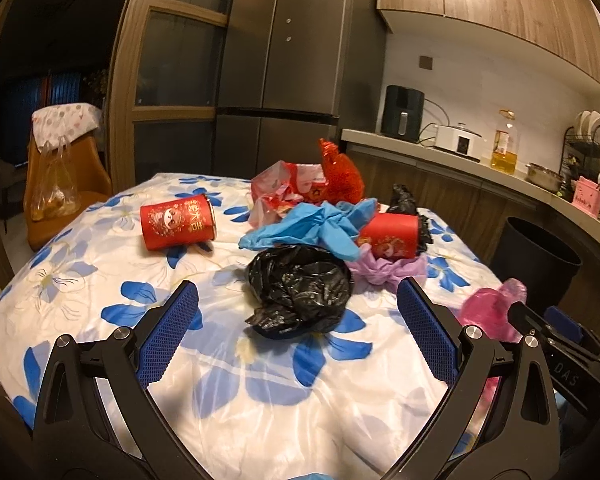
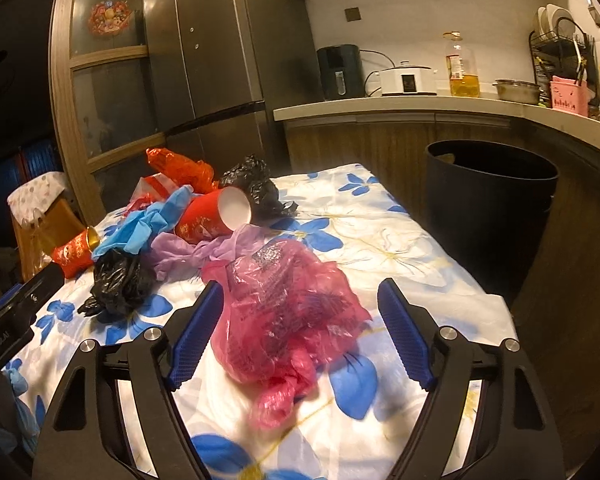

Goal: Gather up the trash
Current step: 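Grasp the black plastic bag with the left tool while the right tool grasps the pink bag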

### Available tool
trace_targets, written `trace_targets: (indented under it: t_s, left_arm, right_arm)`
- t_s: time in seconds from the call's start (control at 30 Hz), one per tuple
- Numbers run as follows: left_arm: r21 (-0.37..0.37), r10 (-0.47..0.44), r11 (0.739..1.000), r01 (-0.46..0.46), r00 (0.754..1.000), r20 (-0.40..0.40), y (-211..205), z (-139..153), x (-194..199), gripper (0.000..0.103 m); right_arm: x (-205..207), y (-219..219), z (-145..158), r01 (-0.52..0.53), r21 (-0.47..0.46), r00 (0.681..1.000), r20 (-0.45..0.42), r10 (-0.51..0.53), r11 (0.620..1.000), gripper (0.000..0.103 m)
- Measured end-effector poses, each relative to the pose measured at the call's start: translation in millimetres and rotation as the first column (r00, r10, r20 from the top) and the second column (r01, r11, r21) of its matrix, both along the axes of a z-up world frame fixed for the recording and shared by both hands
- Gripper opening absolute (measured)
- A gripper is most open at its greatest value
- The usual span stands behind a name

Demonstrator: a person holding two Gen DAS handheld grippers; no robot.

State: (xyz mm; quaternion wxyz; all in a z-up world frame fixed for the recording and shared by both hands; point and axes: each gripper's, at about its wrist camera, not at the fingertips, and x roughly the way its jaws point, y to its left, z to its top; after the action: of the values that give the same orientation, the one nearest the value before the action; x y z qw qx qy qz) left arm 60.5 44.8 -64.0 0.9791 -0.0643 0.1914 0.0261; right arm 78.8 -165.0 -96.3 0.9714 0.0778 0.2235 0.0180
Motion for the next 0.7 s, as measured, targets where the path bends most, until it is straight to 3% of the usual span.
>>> trace_targets:
  t_s: [0.17, 0.37, 0.4, 0.7]
  left_arm:
    - [0.009, 0.003, 1.000, -0.003, 1.000, -0.014, -1.1, -7.3, 19.9, 0.098]
    - [0.056, 0.017, 0.998, -0.014, 0.999, -0.049, -12.1, -20.4, 49.0, 0.093]
    - [0.060, 0.009, 0.998, -0.005, 0.998, -0.064, -13.8, -24.1, 53.7, 0.089]
    - [-0.004, -0.045, 0.999, 0.045, 0.985, -0.169, -7.7, -43.1, 70.2, 0.047]
  right_arm:
    - [19.9, 5.3, -15.4, -0.027, -0.009, 0.998, -0.049, 0.026, 1.000, 0.058]
    - [24.9, 10.9, -19.1, -0.064, -0.036, 0.997, -0.041, 0.062, 0.997, 0.030]
    - [25.3, 11.8, -19.4, -0.069, -0.041, 0.997, -0.041, 0.067, 0.997, 0.022]
    - [25.0, 12.5, -16.0, -0.079, -0.050, 0.996, -0.037, 0.077, 0.996, 0.018]
